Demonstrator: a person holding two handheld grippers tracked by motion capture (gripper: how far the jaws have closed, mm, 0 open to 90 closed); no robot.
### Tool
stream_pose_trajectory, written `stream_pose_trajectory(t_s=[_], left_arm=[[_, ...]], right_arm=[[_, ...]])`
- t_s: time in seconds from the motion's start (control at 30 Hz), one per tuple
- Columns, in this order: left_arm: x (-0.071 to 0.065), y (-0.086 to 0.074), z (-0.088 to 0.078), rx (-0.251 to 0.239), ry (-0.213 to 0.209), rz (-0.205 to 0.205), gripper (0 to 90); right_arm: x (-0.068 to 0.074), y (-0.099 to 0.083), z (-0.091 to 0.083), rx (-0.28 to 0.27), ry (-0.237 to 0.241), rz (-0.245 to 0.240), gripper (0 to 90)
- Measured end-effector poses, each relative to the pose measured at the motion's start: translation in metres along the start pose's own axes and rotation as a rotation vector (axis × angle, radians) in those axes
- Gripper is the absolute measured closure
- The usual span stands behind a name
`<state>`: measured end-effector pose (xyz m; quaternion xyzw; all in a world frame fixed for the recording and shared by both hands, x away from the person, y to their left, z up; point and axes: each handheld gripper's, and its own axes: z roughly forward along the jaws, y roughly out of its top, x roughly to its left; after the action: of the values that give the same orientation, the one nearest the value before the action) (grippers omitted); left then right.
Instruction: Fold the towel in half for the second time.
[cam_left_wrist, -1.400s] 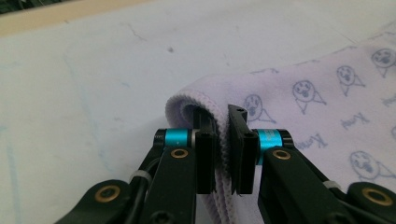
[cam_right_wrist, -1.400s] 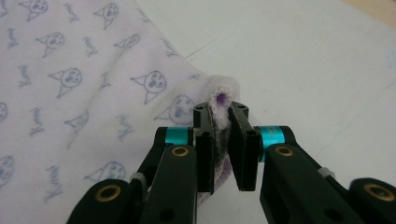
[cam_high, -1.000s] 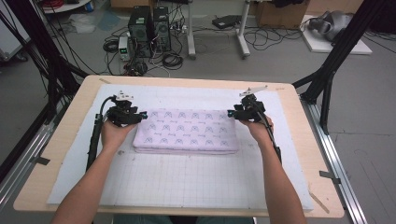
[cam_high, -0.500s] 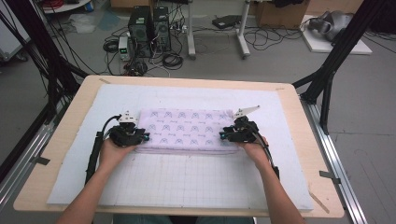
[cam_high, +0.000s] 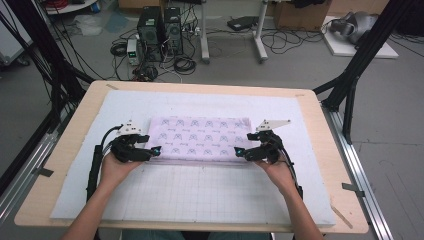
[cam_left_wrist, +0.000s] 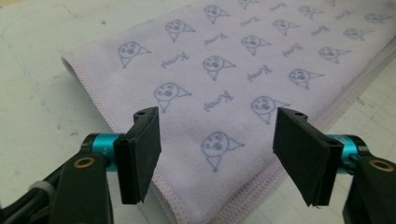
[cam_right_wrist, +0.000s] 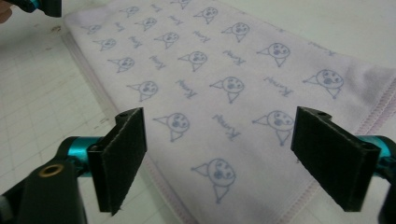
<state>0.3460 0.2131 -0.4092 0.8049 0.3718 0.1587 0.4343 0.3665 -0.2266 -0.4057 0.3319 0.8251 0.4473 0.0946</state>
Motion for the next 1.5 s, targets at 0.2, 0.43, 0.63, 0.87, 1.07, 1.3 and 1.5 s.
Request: stream_pose_trajectory(t_s=[0.2, 0.43, 0.63, 0.87, 1.07, 1.3, 1.5], left_arm=[[-0.005, -0.011, -0.014, 0.015, 0.009, 0.006, 28.5], [-0.009, -0.02, -0.029, 0.004, 0.024, 0.026, 27.7], [-0.012, -0.028, -0.038, -0.012, 0.014, 0.016, 27.2], [-0.015, -0.032, -0.048, -0.037, 0.014, 0.015, 26.4], [-0.021, -0.038, -0.057, -0.05, 0.026, 0.029, 25.5], [-0.021, -0.047, -0.064, -0.05, 0.036, 0.024, 25.2], [-0.024, -0.05, -0.07, -0.063, 0.037, 0.028, 25.1]], right_arm=[[0.01, 0.001, -0.015, -0.018, -0.03, -0.038, 12.2], [0.013, -0.016, -0.027, -0.026, -0.045, -0.043, 12.2], [0.016, -0.027, -0.038, -0.033, -0.053, -0.044, 12.2], [0.018, -0.037, -0.055, -0.064, -0.068, -0.038, 12.0], [0.021, -0.046, -0.066, -0.068, -0.072, -0.038, 12.0], [0.025, -0.058, -0.076, -0.065, -0.095, -0.048, 12.0], [0.027, -0.066, -0.082, -0.072, -0.096, -0.03, 12.0]])
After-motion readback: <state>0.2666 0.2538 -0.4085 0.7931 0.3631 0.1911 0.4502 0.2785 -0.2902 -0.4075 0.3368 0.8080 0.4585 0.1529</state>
